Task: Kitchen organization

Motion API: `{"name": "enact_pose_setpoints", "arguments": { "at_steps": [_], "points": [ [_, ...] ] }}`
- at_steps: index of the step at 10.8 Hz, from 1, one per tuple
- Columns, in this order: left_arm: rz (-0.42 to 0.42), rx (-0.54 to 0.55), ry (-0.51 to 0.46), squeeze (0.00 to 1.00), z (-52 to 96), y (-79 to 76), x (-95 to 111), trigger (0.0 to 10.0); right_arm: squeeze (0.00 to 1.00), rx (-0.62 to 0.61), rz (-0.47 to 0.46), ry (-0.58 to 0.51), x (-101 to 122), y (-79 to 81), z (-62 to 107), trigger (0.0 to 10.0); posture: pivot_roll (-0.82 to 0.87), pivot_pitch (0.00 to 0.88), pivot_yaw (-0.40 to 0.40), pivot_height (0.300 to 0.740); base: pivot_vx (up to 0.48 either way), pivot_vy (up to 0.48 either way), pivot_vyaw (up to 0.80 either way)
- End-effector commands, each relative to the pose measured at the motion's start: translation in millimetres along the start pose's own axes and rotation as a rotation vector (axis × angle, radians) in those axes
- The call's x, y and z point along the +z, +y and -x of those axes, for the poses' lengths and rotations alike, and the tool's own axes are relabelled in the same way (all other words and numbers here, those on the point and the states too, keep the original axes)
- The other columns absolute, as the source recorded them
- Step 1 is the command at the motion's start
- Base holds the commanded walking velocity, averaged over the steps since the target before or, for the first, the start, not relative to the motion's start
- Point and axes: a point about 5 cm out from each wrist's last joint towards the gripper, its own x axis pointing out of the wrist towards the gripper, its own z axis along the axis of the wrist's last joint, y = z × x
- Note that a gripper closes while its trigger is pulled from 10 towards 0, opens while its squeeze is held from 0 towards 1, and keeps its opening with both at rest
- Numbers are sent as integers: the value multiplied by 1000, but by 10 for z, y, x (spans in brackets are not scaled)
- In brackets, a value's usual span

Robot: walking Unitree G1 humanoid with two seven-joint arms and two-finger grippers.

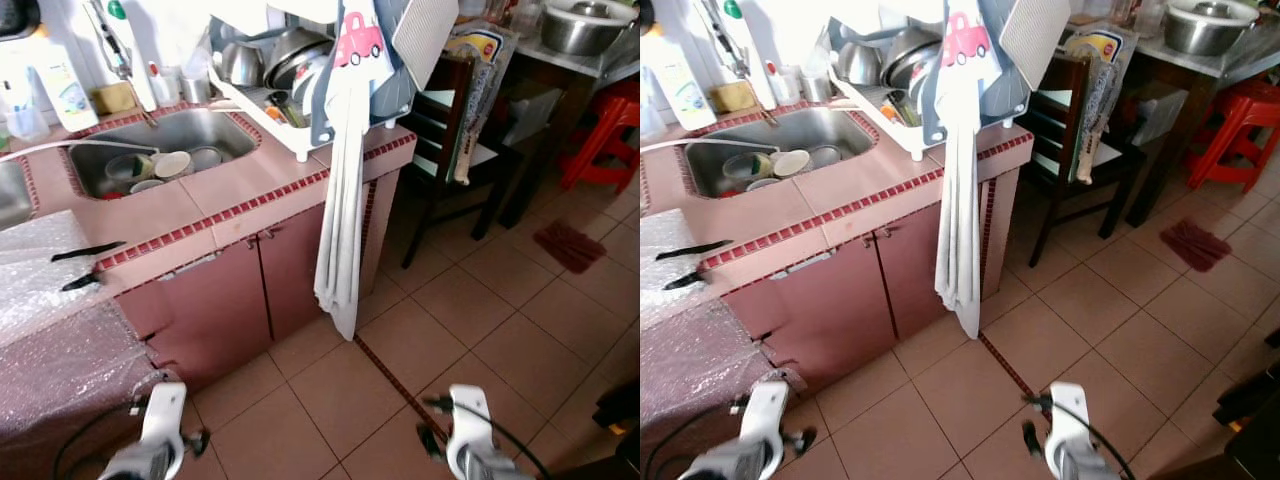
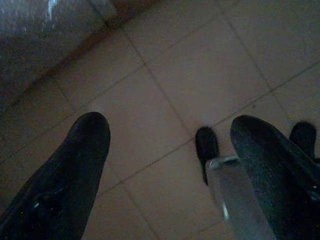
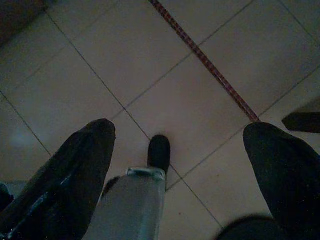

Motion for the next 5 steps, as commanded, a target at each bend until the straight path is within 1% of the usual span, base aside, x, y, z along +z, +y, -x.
{"name": "enact_pose_setpoints", "arguments": {
  "at_steps": [1, 2, 5],
  "points": [
    [-24, 26, 34, 0, 8, 59, -62, 10000, 0, -7, 7, 3, -10, -12, 2, 10000, -65, 0, 13, 740, 0, 0, 0],
    [-49, 26, 58, 0, 10, 60, -118, 10000, 0, -9, 7, 8, -34, -26, 7, 10000, -67, 0, 12, 740, 0, 0, 0],
    [-37, 20, 74, 0, 2, -8, -180, 10000, 0, -6, 12, 10, -39, -18, 6, 10000, -69, 0, 6, 740, 0, 0, 0]
  ]
}}
